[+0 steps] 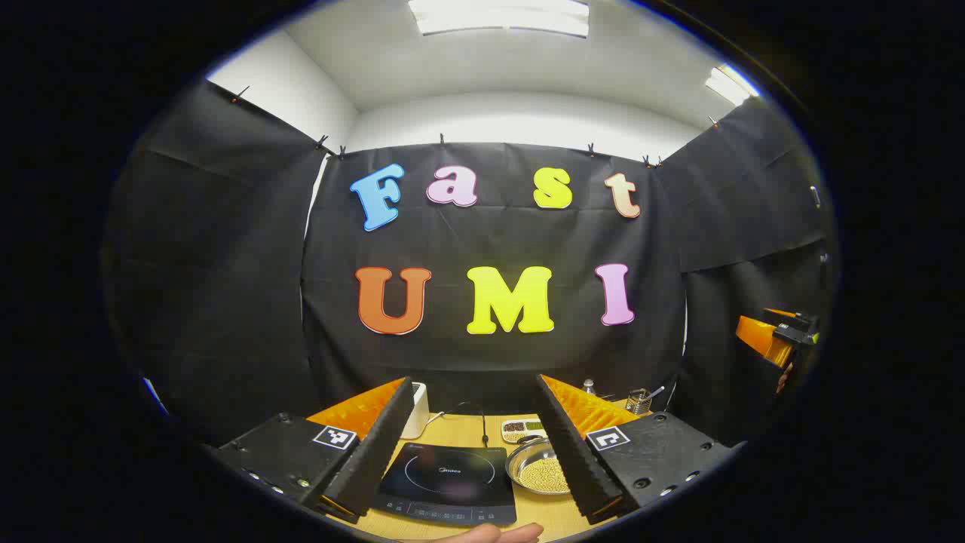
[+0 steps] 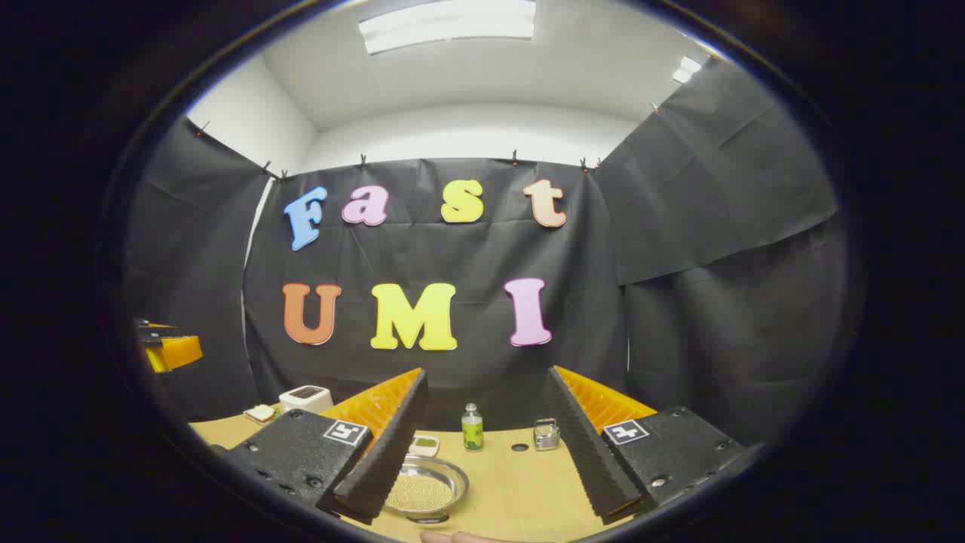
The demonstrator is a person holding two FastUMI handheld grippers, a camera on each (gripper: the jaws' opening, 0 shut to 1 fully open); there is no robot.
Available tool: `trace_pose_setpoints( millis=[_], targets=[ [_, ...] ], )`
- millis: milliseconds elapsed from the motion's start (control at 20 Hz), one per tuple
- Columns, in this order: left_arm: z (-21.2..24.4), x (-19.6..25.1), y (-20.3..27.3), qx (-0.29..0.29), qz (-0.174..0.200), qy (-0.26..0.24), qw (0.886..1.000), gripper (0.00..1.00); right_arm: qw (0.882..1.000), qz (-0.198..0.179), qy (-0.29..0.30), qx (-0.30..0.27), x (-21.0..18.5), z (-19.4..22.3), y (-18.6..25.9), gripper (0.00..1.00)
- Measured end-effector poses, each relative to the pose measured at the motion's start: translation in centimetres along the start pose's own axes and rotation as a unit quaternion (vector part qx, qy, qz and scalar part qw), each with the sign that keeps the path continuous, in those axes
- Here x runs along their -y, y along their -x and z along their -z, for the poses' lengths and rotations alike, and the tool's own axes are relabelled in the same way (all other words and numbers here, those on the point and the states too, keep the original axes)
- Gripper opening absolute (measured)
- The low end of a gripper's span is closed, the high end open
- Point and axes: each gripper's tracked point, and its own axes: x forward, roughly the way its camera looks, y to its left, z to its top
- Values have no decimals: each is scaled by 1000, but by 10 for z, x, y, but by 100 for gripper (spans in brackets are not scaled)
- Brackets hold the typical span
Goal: First push the handle of the pot to place it horizontally, then grasp the pot with both hands and set it on the induction cooktop.
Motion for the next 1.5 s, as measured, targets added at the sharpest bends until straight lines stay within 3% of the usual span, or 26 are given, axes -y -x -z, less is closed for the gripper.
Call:
trace_pose_setpoints(
  millis=[600, 850, 950, 1100, 1150, 1200, 1250, 1300, 1500],
  targets=[
    [15, 7, 4, -8, 0, -29, 1000, 95, 999, -18, -7, -29, -7, 28, -14, 96],
    [14, 14, 20, 0, 2, -35, 999, 95, 995, -51, -16, -85, -29, 76, -30, 94],
    [15, 17, 24, 0, 8, -39, 999, 95, 991, -75, -26, -111, -44, 96, -35, 84],
    [15, 18, 29, 4, 11, -42, 999, 95, 982, -105, -26, -152, -64, 131, -43, 50],
    [15, 17, 31, 4, 10, -41, 999, 96, 978, -118, -22, -170, -74, 144, -42, 45],
    [18, 16, 31, 3, 10, -40, 999, 96, 973, -124, -18, -192, -79, 159, -44, 18],
    [19, 15, 31, 2, 9, -40, 999, 96, 967, -130, -22, -218, -85, 175, -42, 5],
    [21, 13, 31, -1, 9, -40, 999, 96, 957, -144, -21, -250, -94, 191, -41, 2],
    [28, 6, 29, -8, 4, -40, 999, 96, 928, -157, -30, -337, -108, 254, -35, 4]
  ],
)
